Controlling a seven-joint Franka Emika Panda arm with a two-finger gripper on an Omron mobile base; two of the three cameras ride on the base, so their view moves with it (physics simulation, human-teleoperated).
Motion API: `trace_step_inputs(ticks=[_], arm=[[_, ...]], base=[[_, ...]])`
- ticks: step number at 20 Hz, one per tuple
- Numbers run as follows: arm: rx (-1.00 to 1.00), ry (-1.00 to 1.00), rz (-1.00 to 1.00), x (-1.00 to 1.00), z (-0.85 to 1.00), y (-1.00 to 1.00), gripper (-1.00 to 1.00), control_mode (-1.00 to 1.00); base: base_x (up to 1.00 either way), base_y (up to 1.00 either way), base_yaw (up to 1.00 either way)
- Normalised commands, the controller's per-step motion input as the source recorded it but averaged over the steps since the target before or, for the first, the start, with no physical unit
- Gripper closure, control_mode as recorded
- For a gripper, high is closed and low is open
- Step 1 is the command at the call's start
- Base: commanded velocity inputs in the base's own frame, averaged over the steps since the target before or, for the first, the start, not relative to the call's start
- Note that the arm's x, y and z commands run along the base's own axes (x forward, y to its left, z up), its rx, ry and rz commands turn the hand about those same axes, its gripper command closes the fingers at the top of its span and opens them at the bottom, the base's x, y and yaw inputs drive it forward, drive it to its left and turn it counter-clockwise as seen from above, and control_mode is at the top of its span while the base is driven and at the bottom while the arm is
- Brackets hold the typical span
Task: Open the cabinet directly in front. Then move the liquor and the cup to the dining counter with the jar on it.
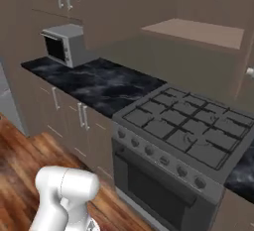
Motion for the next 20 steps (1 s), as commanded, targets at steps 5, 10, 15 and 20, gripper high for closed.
trace_step_inputs(ticks=[5,10,15,20], arm=[[0.00,0.00,0.00,0.00,0.00,0.00,1.00,1.00],[0.00,0.00,0.00,0.00,0.00,0.00,1.00,1.00],[0.00,0.00,0.00,0.00,0.00,0.00,1.00,1.00],[0.00,0.00,0.00,0.00,0.00,0.00,1.00,1.00]], base=[[-0.12,0.00,0.87],[-0.11,0.00,0.87],[-0.05,0.00,0.90],[0.00,0.00,0.92]])
